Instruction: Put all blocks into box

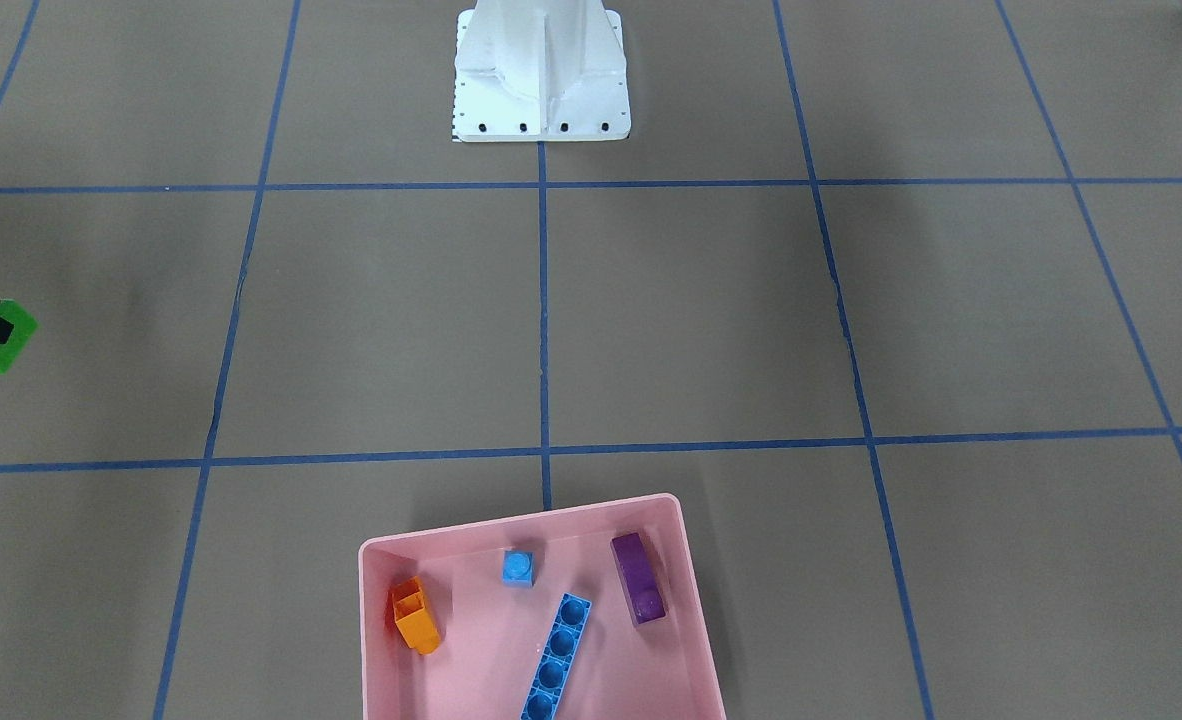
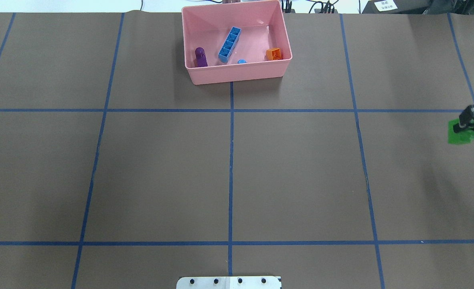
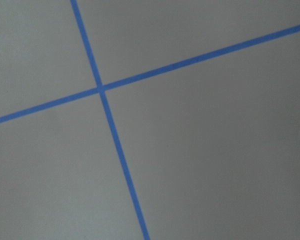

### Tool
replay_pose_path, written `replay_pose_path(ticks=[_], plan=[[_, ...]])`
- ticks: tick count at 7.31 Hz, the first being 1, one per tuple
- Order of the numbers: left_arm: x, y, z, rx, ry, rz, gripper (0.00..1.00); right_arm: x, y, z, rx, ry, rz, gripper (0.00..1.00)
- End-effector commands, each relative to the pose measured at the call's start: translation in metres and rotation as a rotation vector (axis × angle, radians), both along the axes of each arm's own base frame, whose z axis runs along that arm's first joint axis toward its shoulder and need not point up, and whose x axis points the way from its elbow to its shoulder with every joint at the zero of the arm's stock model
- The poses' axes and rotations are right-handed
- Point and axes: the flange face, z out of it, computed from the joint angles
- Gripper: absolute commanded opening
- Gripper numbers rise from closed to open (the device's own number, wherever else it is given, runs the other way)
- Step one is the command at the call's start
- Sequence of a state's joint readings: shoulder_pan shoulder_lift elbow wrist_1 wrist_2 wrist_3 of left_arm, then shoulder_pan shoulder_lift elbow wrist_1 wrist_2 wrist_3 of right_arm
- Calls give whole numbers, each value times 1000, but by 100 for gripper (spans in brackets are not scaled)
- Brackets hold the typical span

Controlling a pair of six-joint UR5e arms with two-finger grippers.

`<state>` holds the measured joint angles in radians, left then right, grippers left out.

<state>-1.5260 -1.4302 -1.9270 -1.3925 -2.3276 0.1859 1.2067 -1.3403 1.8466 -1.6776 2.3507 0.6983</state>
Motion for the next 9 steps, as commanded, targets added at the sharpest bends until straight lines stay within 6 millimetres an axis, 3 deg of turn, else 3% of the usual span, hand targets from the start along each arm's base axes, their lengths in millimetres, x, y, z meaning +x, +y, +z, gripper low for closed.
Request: replay_pose_path(ticks=[1, 3, 6, 8, 9], plan=[[-37, 34, 22, -31, 76, -70, 100, -36, -46, -119, -40, 34, -21, 0], [-45, 38, 19, -25, 87, -92, 100, -76, -101, -198, -62, 45, -35, 0], [-45, 38, 19, -25, 87, -92, 100, -145, -168, -278, -119, 98, -29, 0], [-46, 38, 19, -25, 87, -94, 100, -179, -190, -286, -113, 72, 15, 0], [-45, 38, 19, -25, 87, -92, 100, -216, -204, -289, -112, 37, 64, 0]])
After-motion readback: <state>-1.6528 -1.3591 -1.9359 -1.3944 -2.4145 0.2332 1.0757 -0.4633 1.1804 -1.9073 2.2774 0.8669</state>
